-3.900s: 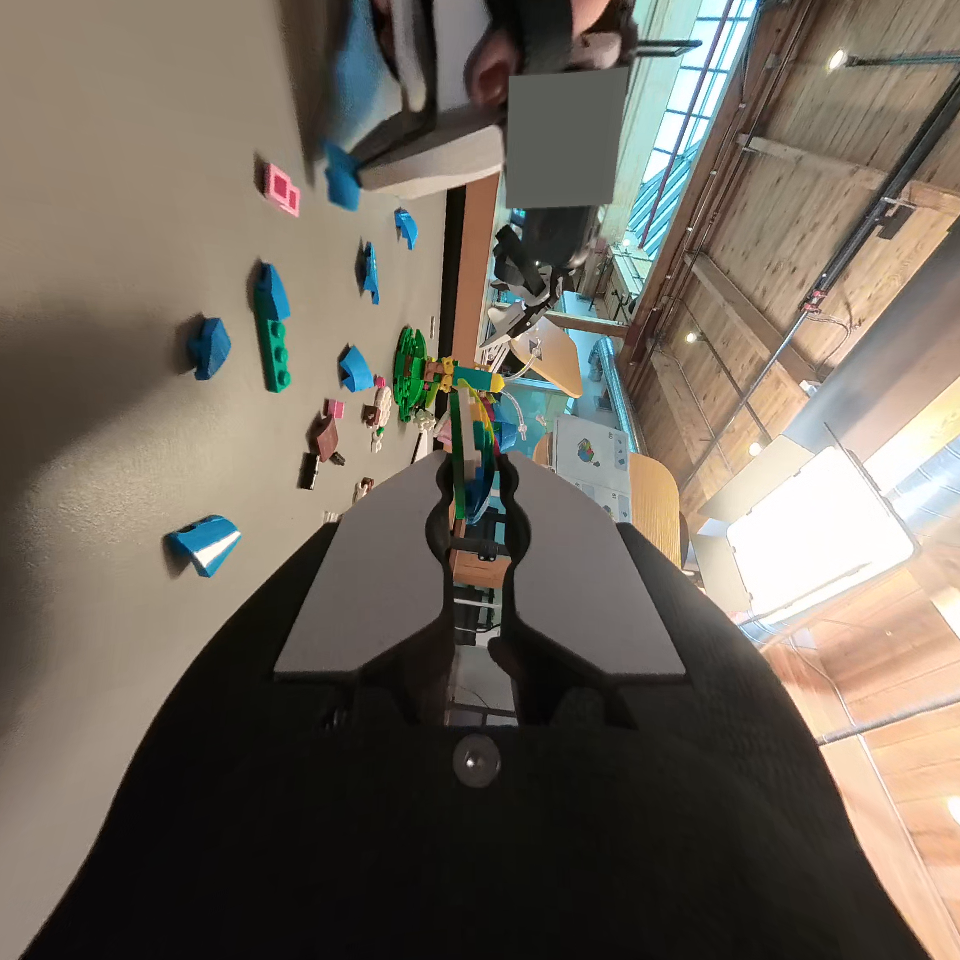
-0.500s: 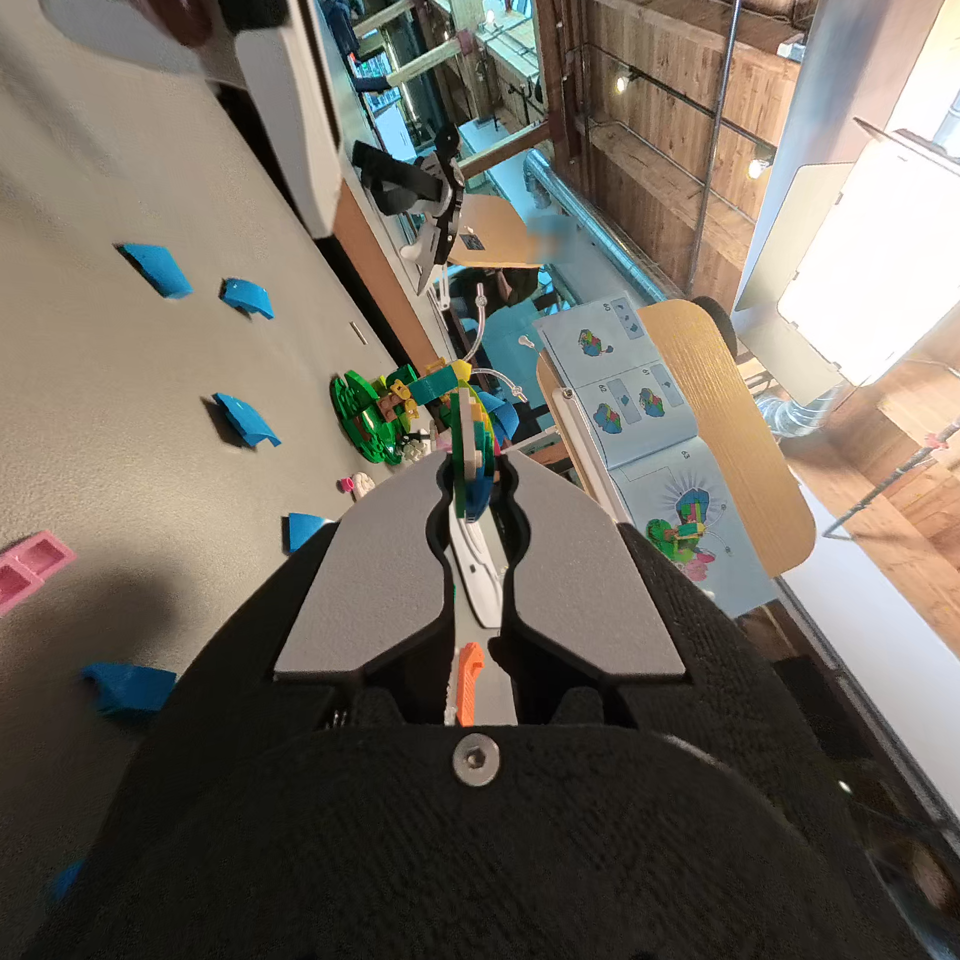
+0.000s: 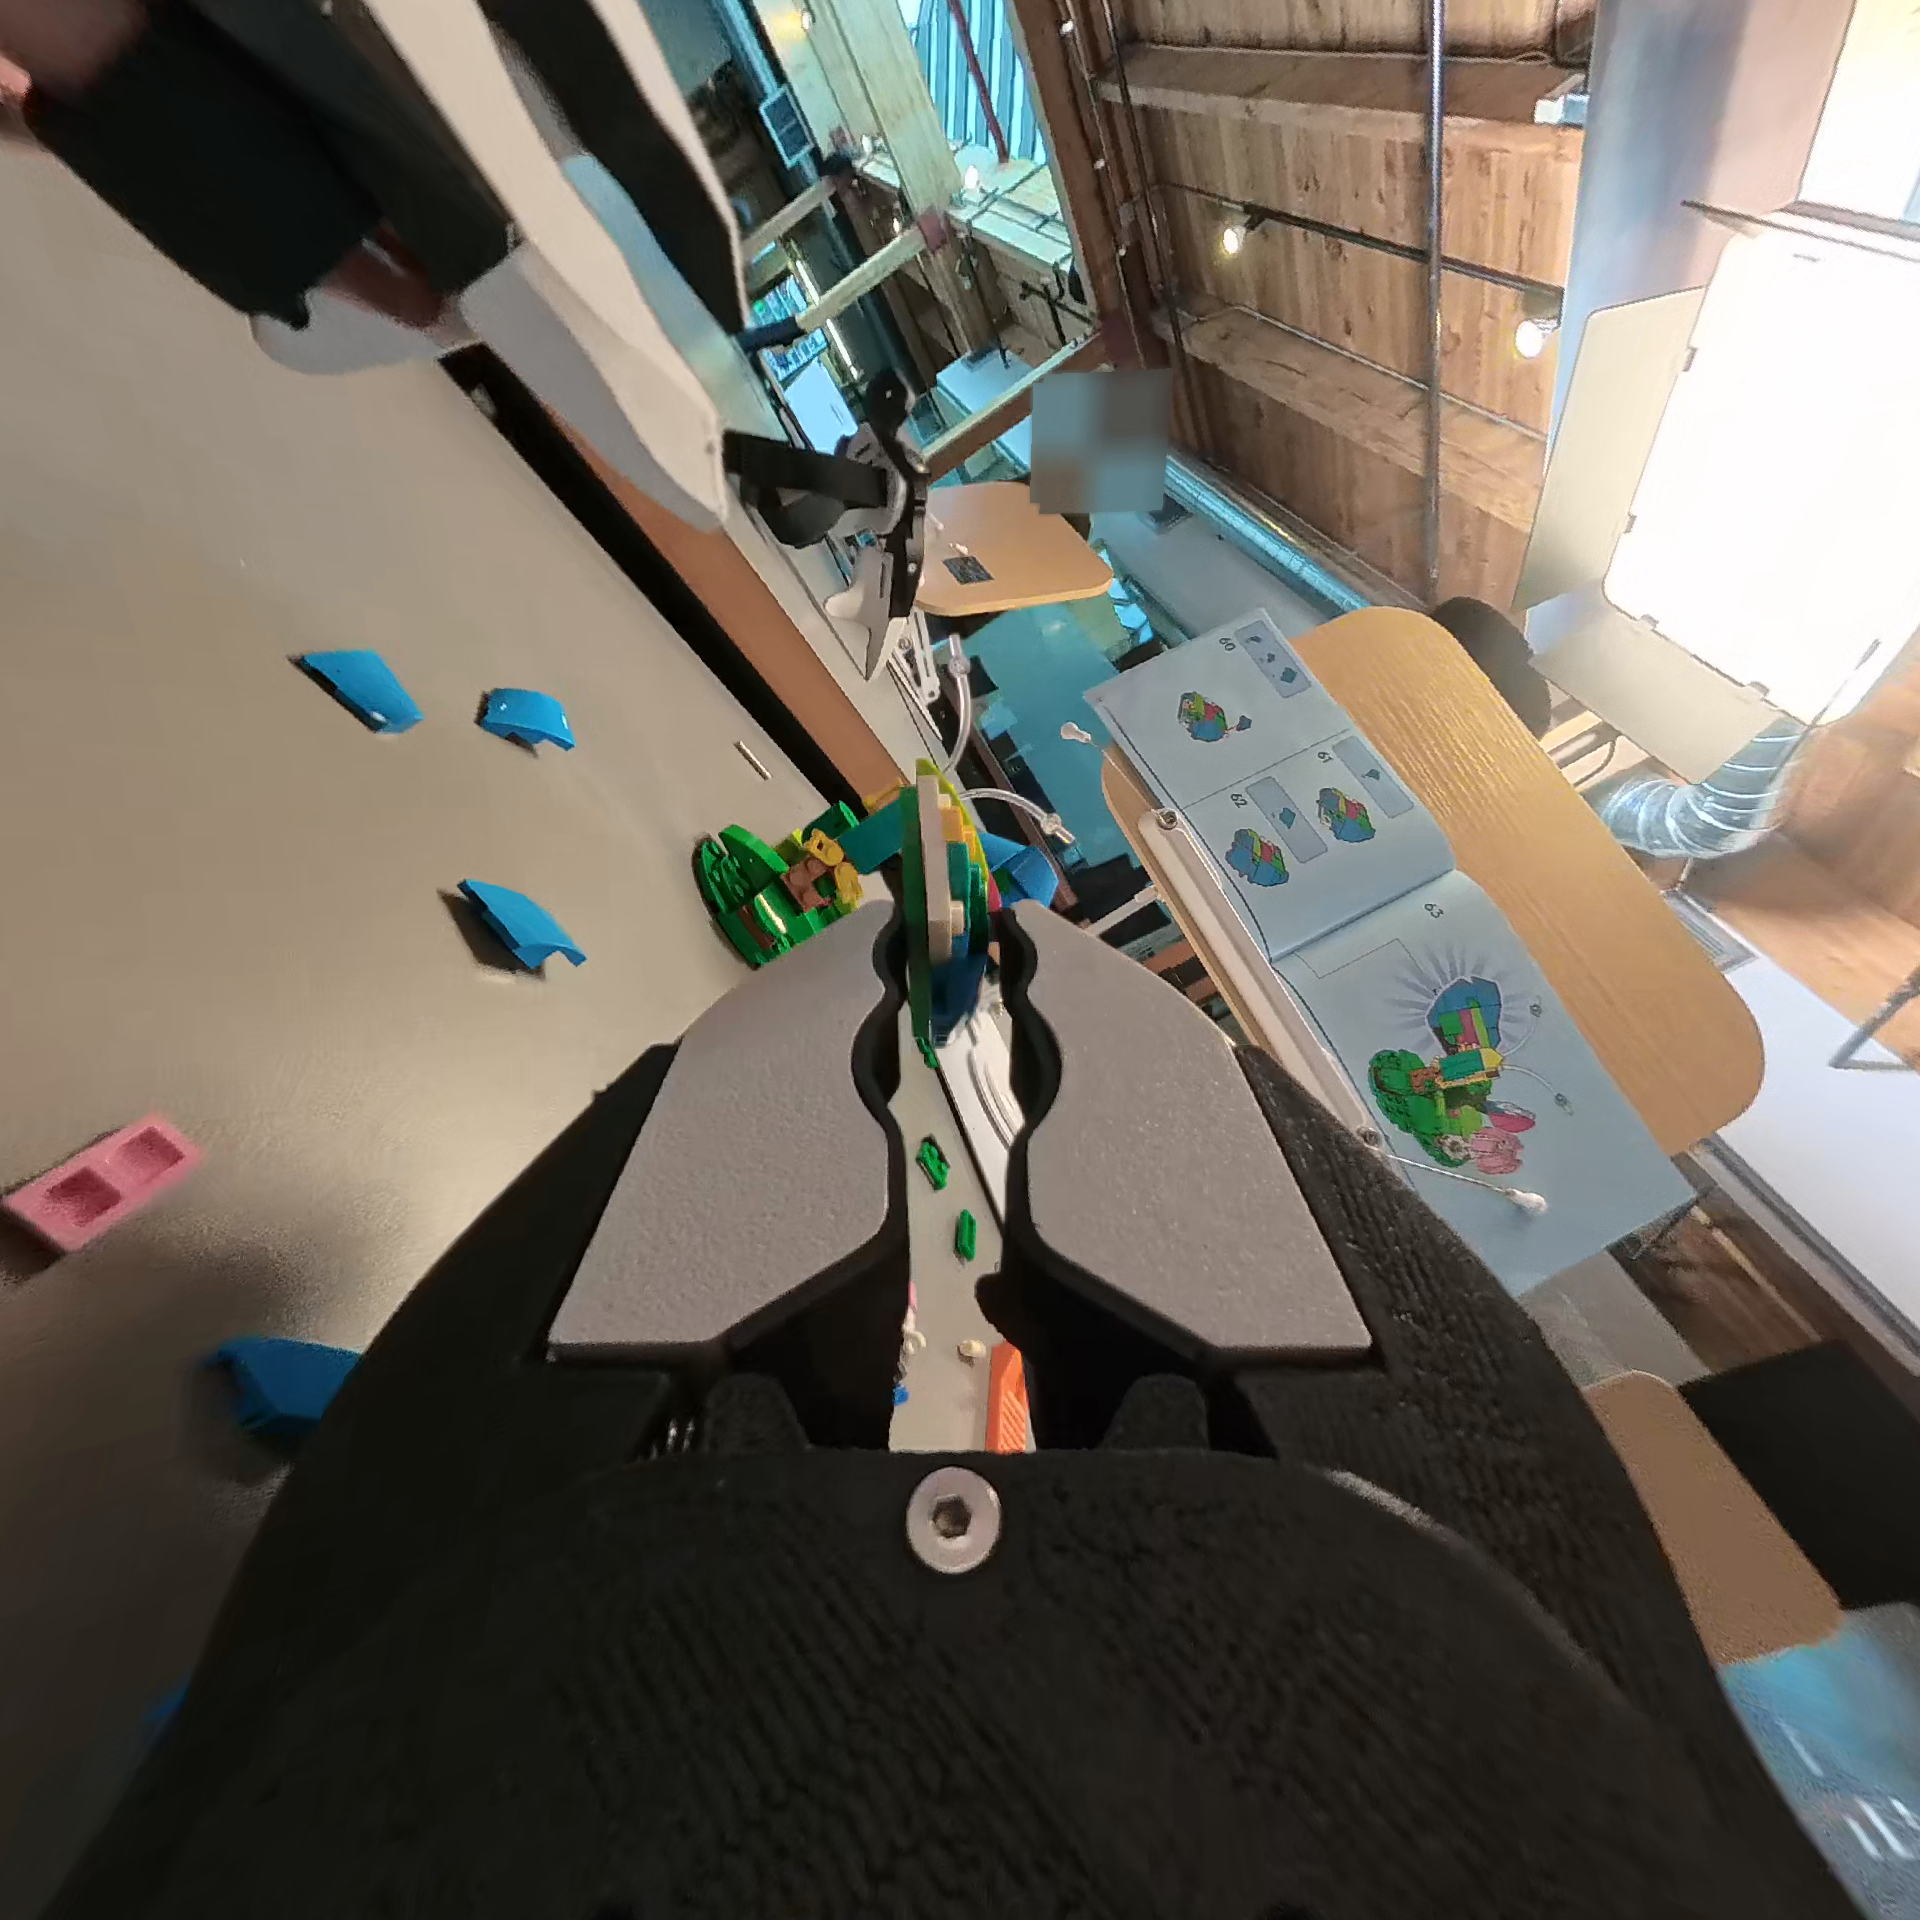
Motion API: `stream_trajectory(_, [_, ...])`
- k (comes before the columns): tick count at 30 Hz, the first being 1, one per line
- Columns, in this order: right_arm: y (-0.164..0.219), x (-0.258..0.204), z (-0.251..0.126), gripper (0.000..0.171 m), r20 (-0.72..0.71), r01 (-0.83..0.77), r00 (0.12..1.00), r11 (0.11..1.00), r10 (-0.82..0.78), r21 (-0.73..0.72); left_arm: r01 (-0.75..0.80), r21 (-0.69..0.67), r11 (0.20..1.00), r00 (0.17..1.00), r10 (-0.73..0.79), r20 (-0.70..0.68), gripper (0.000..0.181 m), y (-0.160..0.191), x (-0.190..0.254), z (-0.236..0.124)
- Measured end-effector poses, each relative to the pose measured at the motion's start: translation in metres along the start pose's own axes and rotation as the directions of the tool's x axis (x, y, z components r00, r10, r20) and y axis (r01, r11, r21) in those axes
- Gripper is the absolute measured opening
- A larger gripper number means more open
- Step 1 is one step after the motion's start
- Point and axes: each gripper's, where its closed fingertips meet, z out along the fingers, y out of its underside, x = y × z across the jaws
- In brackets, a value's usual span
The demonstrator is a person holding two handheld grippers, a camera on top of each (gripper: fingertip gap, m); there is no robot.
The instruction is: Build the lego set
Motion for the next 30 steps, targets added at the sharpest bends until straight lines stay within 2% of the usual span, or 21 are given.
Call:
stream_trajectory(7, [-0.006, 0.002, -0.002, 0.015, 0.022, -0.08, 0.997, 0.996, 0.079, 0.047, 0.048, 0.053, 0.997, 0.998, -0.05, 0.043, 0.064, -0.006, -0.01, -0.006])
stream_trajectory(13, [-0.007, -0.002, -0.005, 0.015, 0.03, -0.025, 0.999, 0.999, 0.024, 0.035, 0.052, 0.008, 0.999, 0.998, -0.052, 0.026, 0.063, -0.001, -0.008, 0.001])
stream_trajectory(20, [-0.003, -0.003, -0.003, 0.015, 0.034, -0.021, 0.999, 1.0, 0.02, 0.017, 0.049, 0.039, 0.998, 0.999, -0.05, 0.013, 0.057, -0.004, -0.006, -0.002])
stream_trajectory(24, [-0.002, -0.007, -0.002, 0.015, 0.053, -0.016, 0.999, 1.0, 0.015, 0.007, 0.134, 0.119, 0.984, 0.991, -0.136, 0.013, 0.048, -0.014, -0.012, -0.01])
stream_trajectory(27, [-0.002, -0.008, -0.001, 0.015, 0.061, -0.022, 0.998, 1.0, 0.021, 0.01, 0.198, 0.109, 0.974, 0.98, -0.198, -0.011, 0.049, -0.012, -0.013, -0.009])
stream_trajectory(30, [-0.002, -0.009, -0.002, 0.015, 0.063, -0.01, 0.998, 1.0, 0.01, 0.01, 0.189, 0.109, 0.976, 0.982, -0.188, -0.017, 0.048, -0.013, -0.011, -0.008])
